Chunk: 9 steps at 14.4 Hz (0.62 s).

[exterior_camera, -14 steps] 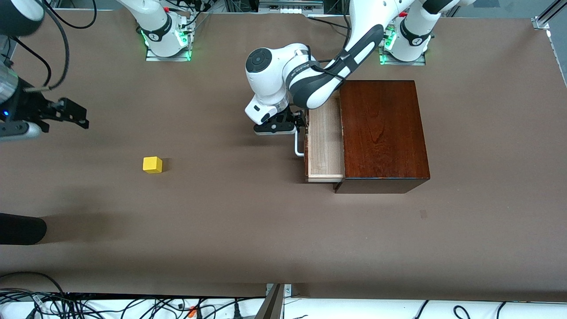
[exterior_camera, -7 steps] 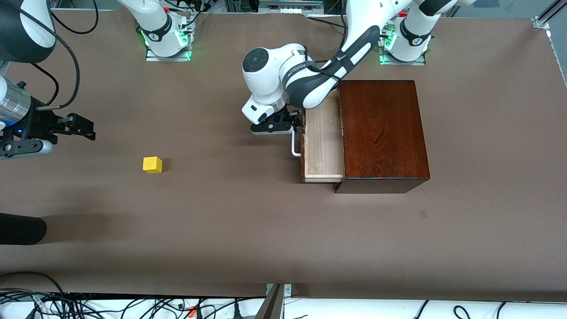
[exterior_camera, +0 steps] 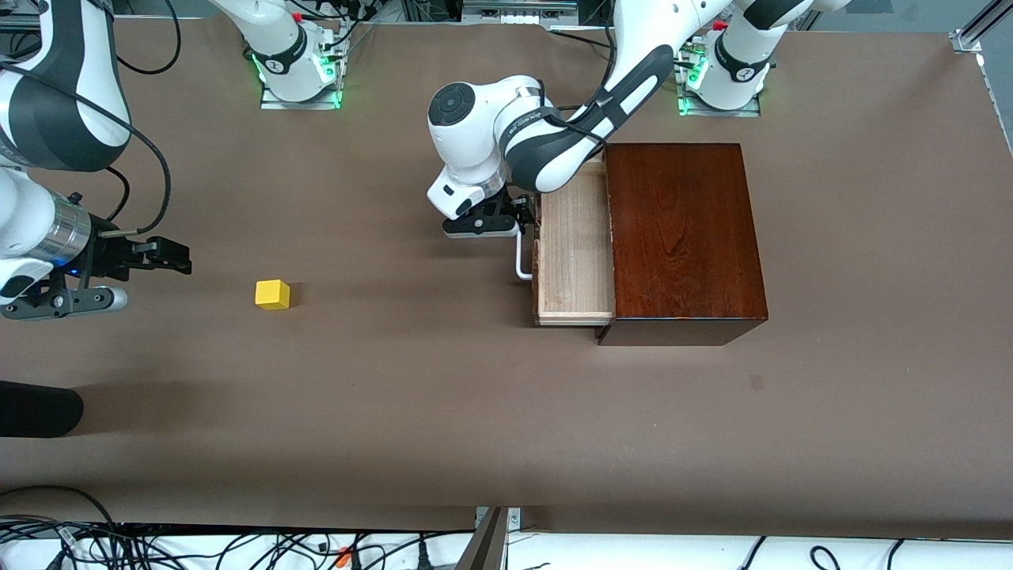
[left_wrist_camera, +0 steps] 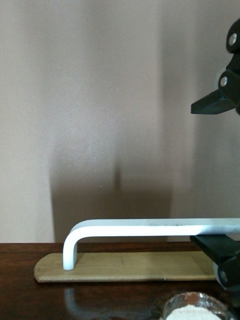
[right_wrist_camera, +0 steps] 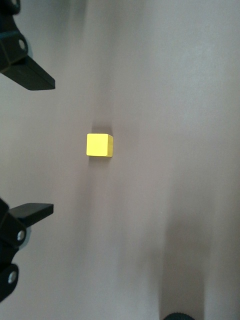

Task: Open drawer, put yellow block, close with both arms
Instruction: 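Pull the drawer open with the left gripper while the right gripper reaches the cube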

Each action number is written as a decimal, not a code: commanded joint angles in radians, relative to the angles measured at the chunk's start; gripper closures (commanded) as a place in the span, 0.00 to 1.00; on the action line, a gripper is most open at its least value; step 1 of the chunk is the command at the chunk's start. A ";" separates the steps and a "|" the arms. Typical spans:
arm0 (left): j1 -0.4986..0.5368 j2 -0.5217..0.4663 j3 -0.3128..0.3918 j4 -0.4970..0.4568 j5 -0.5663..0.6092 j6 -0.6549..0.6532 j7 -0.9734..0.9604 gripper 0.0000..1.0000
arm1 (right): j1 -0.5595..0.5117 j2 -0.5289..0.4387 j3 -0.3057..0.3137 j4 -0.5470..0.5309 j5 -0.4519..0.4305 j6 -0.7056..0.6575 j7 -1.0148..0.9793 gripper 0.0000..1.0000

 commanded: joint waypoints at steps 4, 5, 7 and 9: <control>-0.056 0.065 -0.015 0.110 -0.038 0.022 -0.029 0.00 | -0.022 -0.007 -0.001 -0.139 0.069 0.117 -0.091 0.00; -0.049 0.062 -0.015 0.110 -0.038 0.019 -0.026 0.00 | -0.021 -0.004 0.001 -0.157 0.070 0.146 -0.089 0.00; -0.030 0.045 -0.015 0.110 -0.038 0.008 -0.018 0.00 | -0.021 0.016 0.002 -0.200 0.070 0.208 -0.088 0.00; -0.004 0.022 -0.023 0.110 -0.038 -0.032 -0.012 0.00 | -0.014 0.039 0.006 -0.242 0.070 0.257 -0.088 0.00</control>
